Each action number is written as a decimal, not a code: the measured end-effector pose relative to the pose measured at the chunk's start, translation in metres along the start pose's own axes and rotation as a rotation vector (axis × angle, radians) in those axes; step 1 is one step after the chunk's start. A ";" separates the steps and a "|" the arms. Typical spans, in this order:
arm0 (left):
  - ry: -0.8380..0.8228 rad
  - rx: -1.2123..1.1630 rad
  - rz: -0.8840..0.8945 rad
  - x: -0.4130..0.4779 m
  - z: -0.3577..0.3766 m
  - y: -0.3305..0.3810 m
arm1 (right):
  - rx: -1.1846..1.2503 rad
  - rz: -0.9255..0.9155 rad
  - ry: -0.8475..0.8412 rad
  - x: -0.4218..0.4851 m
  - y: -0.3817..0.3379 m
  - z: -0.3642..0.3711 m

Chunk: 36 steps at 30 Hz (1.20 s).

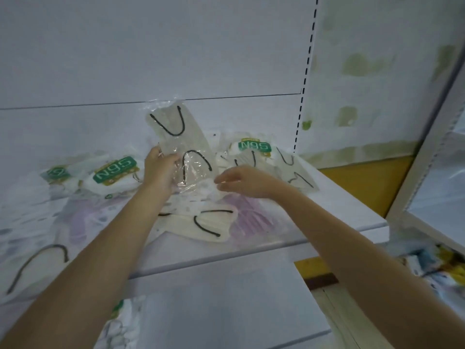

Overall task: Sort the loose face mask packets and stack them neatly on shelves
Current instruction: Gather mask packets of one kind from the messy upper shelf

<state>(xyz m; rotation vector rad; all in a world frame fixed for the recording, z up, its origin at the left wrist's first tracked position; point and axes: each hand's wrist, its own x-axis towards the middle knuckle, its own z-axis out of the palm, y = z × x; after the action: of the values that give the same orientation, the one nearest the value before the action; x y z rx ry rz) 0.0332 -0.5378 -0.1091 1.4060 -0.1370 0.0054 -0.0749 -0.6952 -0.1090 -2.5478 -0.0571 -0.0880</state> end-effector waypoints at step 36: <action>-0.105 0.231 0.276 -0.004 0.033 -0.042 | 0.016 0.302 0.571 0.032 0.058 -0.014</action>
<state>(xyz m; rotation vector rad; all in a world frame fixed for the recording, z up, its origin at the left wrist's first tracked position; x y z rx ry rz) 0.0299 -0.5765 -0.1460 1.6083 -0.4282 0.1809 -0.0404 -0.7503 -0.1270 -2.3902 0.5403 -0.6813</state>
